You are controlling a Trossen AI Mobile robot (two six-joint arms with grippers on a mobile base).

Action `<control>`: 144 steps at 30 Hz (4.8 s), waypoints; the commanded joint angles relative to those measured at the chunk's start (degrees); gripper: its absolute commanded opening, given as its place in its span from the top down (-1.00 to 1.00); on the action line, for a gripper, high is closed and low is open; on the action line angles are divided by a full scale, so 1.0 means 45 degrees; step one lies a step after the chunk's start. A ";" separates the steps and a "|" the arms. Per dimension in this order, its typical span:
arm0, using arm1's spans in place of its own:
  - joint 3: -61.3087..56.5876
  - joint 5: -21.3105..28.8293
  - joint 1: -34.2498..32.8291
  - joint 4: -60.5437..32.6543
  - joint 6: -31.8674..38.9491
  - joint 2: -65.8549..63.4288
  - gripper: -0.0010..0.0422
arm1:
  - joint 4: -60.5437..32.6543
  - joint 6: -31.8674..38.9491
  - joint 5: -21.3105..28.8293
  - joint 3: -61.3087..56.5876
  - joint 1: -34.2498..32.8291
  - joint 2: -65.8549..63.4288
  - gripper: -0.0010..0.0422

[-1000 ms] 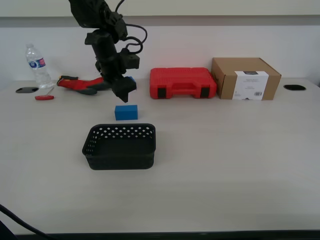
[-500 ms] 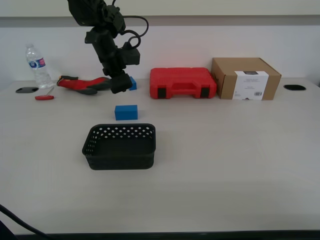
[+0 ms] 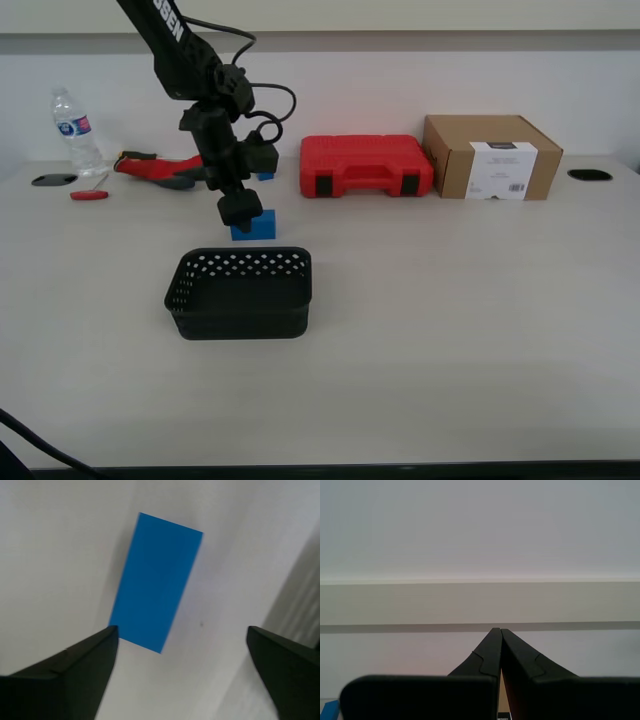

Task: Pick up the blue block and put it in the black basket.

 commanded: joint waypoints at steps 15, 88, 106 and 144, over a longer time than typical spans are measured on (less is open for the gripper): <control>0.0015 0.0005 0.0005 0.0049 0.0000 0.0005 0.96 | 0.0423 0.0884 0.0078 0.1151 0.0039 0.0466 0.86; 0.0015 0.0000 0.0010 -0.0306 0.0000 0.0005 0.96 | -0.0573 -0.4279 0.3123 -0.6285 -0.1885 -0.4065 0.31; 0.0015 0.0005 0.0010 -0.0306 0.0000 0.0005 0.96 | 0.0015 -0.4546 0.3143 -0.6227 -0.1894 -0.3735 0.96; 0.0015 0.0005 0.0010 -0.0306 0.0000 0.0005 0.96 | 0.0316 -0.4469 0.2662 -0.6227 -0.1880 -0.3745 0.96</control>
